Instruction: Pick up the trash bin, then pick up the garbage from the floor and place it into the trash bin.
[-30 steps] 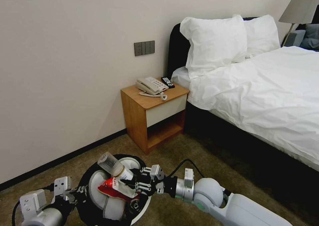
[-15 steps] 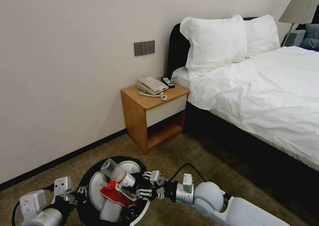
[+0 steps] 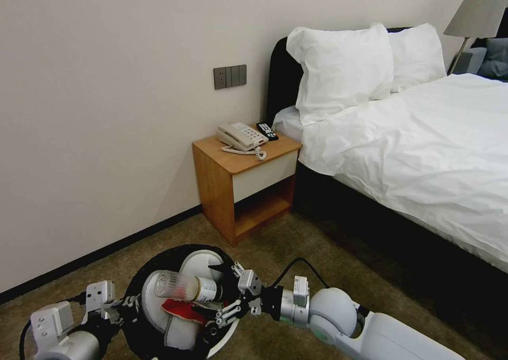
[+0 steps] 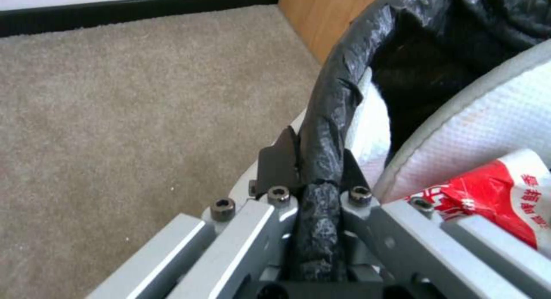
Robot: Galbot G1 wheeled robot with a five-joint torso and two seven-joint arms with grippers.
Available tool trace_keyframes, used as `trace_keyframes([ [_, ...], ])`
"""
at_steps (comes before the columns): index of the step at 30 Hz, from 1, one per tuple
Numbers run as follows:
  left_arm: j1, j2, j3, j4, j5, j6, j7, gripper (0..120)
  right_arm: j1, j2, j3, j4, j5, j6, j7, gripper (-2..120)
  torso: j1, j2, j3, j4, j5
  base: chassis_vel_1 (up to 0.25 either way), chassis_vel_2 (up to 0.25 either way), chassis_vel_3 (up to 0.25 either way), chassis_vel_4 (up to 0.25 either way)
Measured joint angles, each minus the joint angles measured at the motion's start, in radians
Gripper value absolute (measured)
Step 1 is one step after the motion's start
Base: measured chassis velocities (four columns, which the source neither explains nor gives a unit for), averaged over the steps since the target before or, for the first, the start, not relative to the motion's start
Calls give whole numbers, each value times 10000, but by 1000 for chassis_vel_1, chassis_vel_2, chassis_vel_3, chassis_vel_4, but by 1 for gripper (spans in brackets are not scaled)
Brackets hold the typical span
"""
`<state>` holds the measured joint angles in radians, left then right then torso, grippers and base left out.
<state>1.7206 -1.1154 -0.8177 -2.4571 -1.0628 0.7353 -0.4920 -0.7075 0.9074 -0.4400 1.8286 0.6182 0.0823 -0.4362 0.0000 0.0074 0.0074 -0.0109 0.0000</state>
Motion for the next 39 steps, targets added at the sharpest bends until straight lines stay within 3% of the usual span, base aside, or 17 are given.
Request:
trace_keyframes([
  [10, 13, -11, 21, 41, 31, 2, 0, 2, 82, -151, 242, 279, -99, 341, -253, 100, 0, 0, 0, 1, 0, 0, 0, 0, 0],
  [16, -6, 29, 15, 41, 30, 2, -23, 2, -43, -288, 648, 443, -26, 1561, -512, 100, 0, 0, 0, 0, 0, 0, 0, 0, 0],
  [19, 10, 29, 17, 32, 29, 2, -43, 2, -73, -327, 970, 508, 689, 2602, -797, 100, 0, 0, 0, 0, 0, 0, 0, 0, 0],
  [26, 22, 18, 0, 33, 34, 2, -46, 2, -367, -304, 1914, 628, 1337, 2975, -568, 100, 0, 0, 0, 1, 0, 0, 0, 0, 0],
  [29, -3, -13, -32, 37, 26, 2, -44, 2, -615, -325, 2605, 703, 1344, 2966, 18, 100, 0, 0, 0, 0, 0, 0, 0, 0, 0],
  [32, -55, -3, -67, 87, 64, 3, -3, 2, -1336, -467, 4156, 971, 1025, 2457, 1937, 100, 0, 0, 0, -1, -1, 0, 0, 0, 0],
  [35, -104, 13, -74, 104, 98, 3, 24, 2, -1570, -459, 4469, 1072, 905, 2272, 2772, 100, 0, 0, 0, -1, 0, 0, 0, 0, 0],
  [36, -166, 25, -75, 132, 158, -7, 59, 2, -1957, -439, 4885, 1282, 728, 1958, 4069, 100, 0, 0, 0, 3, 2, 0, 0, 0, 0],
  [37, -195, 27, -78, 152, 174, -12, 71, 2, -2252, -439, 5185, 1430, 593, 1753, 4642, 100, 0, 0, 0, 0, 2, 0, 0, 0, 0],
  [39, -208, 31, -92, 176, 177, -15, 94, 2, -2658, -451, 5571, 1611, 324, 1563, 5143, 100, 0, 0, 0, 3, 1, 0, 0, 0, 0],
])
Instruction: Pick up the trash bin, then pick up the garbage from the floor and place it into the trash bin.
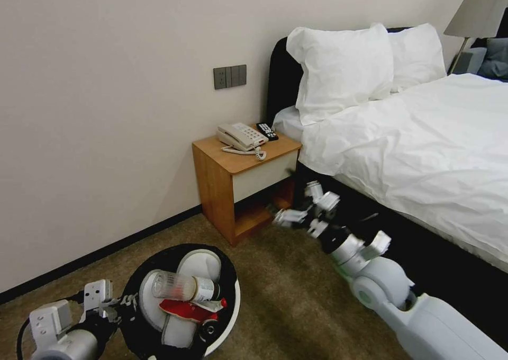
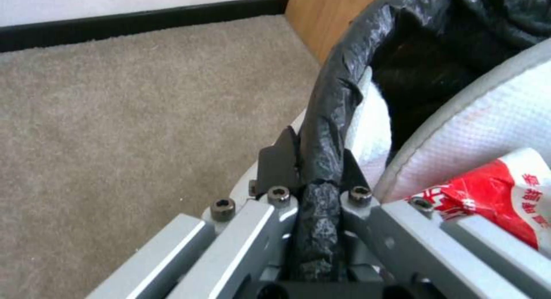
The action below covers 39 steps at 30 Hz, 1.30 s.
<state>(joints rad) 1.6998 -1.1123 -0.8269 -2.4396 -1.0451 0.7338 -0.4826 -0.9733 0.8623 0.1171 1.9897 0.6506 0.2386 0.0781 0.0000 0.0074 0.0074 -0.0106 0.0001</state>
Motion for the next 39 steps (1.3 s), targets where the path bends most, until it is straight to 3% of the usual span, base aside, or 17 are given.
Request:
trace_keyframes([
  [2, -24, 21, -43, 55, -12, -5, 50, 2, -1063, -22, 978, 331, -679, -271, 809, 100, 0, -1, 0, -3, 2, 0, 0, 0, 0],
  [12, -209, -90, -20, 199, 264, -61, 175, 2, -4702, 198, 3943, 1347, -1828, -143, 791, 100, 0, 0, 0, -2, 0, 0, 0, 0, 0],
  [17, -238, -178, -19, 212, 512, -107, 259, 2, -6027, 571, 4908, 1945, -3049, -368, 994, 100, 0, 0, -1, -2, -2, 0, 0, 0, 0],
  [20, -202, -255, -7, 212, 871, -179, 398, 2, -6859, 1294, 5475, 2239, -4134, -501, 1022, 100, 0, 1, -1, -3, -2, 0, 0, 0, 0],
  [23, -182, -280, 9, 211, 948, -199, 424, 2, -7097, 1882, 5639, 2250, -4488, -415, 880, 100, 0, 0, -1, -1, -3, 0, 0, 0, 0],
  [24, -145, -339, 30, 187, 1063, -213, 471, 2, -7209, 2765, 5729, 2200, -4877, -250, 771, 100, -1, 0, -1, -2, -1, 0, 0, 0, 0],
  [25, -145, -339, 30, 187, 1063, -213, 471, 2, -7209, 2765, 5729, 2200, -4877, -250, 771, 100, -1, 0, -1, -2, -1, 0, 0, 0, 0],
  [27, -84, -400, 29, 163, 1242, -245, 543, 2, -7337, 3632, 5740, 2145, -5305, -117, 721, 100, 0, 0, -1, -3, -2, 0, 0, 0, 0],
  [30, -44, -461, 2, 156, 1418, -293, 627, 2, -7407, 4252, 5737, 2077, -5809, 128, 677, 100, 0, 0, -1, -2, -2, 0, 0, 0, 0],
  [39, 24, -450, -95, 88, 1488, -329, 681, 2, -7501, 4996, 5827, 2246, -6170, 375, 288, 100, 0, 0, -1, -2, -3, 0, 0, 0, 0],
])
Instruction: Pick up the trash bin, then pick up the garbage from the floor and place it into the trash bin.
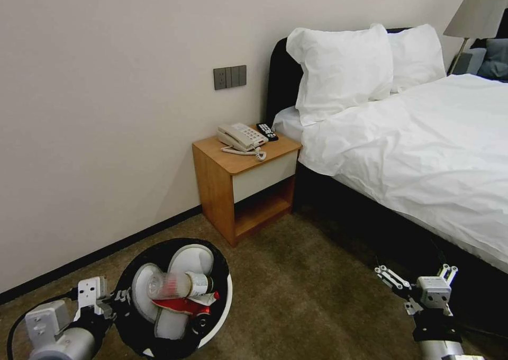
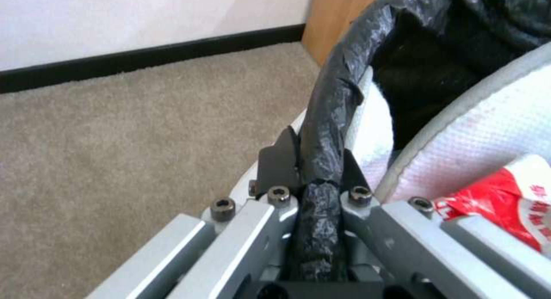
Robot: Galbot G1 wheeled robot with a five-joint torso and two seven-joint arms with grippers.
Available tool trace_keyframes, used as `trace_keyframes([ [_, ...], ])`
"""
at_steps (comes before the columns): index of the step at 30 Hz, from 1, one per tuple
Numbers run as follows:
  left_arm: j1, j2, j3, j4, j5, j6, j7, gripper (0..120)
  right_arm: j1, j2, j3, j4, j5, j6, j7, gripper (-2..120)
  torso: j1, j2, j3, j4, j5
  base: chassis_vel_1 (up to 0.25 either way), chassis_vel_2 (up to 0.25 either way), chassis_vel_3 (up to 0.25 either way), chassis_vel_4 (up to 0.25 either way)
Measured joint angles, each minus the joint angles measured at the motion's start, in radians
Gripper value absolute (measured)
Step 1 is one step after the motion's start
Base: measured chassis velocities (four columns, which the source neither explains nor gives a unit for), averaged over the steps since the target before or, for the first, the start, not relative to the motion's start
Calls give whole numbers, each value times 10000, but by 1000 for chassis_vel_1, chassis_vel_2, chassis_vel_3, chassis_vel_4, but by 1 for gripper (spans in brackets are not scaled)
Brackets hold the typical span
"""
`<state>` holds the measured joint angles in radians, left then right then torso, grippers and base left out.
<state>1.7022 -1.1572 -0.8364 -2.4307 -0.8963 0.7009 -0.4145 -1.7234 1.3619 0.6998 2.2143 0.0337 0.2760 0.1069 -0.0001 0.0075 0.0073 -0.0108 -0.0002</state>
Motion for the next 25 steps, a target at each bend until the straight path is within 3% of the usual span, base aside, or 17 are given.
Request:
trace_keyframes([
  [6, 65, 43, -1, 8, 144, -38, 61, 2, 15, 265, 159, -116, 10, 172, -482, 100, 0, 0, 1, 0, 2, 0, 0, 0, 0],
  [10, 95, 122, -23, 67, 146, -86, 144, 2, 110, 836, -9, -338, -271, 308, -754, 100, 0, 0, 1, -1, 1, 0, 0, 0, 0],
  [25, 168, 49, -34, -101, 189, -111, 187, 2, -48, 1109, -61, -404, -400, 503, -877, 100, 1, 0, 1, -1, 1, 0, 0, 0, 0],
])
